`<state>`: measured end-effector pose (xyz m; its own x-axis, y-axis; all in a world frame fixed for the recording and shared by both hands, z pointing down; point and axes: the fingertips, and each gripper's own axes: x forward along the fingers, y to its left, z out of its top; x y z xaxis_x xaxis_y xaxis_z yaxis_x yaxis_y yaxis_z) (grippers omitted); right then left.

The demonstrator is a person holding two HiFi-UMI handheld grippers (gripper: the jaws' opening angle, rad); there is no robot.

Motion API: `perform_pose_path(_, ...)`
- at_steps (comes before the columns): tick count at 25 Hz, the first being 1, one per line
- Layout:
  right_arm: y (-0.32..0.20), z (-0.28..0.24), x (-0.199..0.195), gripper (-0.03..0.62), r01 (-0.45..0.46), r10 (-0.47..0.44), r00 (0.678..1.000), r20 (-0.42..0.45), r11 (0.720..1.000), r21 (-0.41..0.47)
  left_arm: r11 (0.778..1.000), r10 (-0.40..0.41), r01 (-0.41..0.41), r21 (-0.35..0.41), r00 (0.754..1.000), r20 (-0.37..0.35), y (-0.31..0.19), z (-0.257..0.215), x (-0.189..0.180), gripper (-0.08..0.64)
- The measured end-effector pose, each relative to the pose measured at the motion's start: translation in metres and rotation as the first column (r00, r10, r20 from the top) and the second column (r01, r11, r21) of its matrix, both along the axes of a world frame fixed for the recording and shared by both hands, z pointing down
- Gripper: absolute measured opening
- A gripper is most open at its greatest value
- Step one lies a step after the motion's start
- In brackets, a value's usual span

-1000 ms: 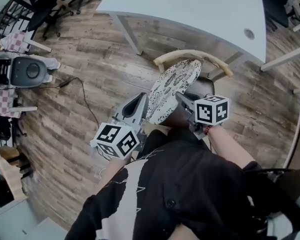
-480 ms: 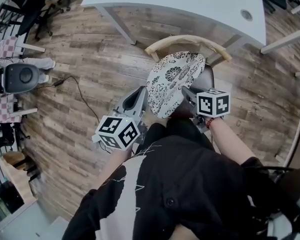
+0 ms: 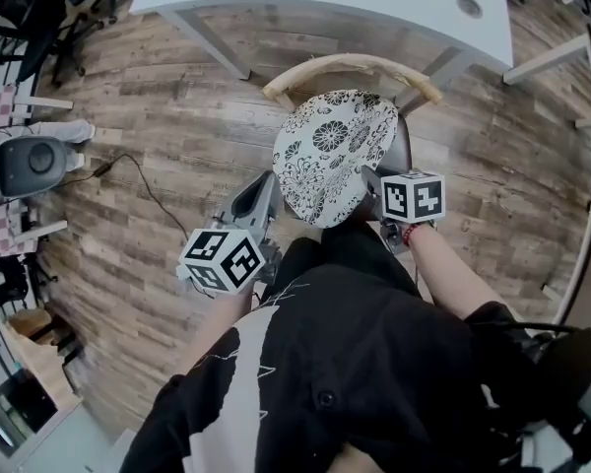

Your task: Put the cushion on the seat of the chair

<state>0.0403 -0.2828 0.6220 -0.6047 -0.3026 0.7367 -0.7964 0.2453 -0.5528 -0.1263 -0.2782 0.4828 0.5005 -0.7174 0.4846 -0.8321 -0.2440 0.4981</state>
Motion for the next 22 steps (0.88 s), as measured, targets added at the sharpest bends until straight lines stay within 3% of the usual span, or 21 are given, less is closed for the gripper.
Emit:
perform_pose_path(6, -0.004, 0.019, 0.024, 0.029, -0.011, 0.012, 0.993, -0.120, 1.000, 0.007, 0.998, 0.041, -0.040, -0.044, 0.999, 0.029, 0.011, 0.014, 0.006, 0.005)
perform_pose_path(11, -0.004, 0.036, 0.037, 0.029, -0.029, 0.026, 0.988, -0.154, 0.999, -0.016, 0.995, 0.057, -0.052, -0.082, 0.997, 0.054, 0.019, 0.023, 0.008, 0.005)
perform_pose_path(22, 0.002, 0.069, 0.043, 0.029, 0.012, -0.028, 0.979, -0.204, 0.997, -0.077, 0.993, 0.006, 0.002, -0.119, 0.998, 0.066, 0.005, 0.039, 0.000, 0.005)
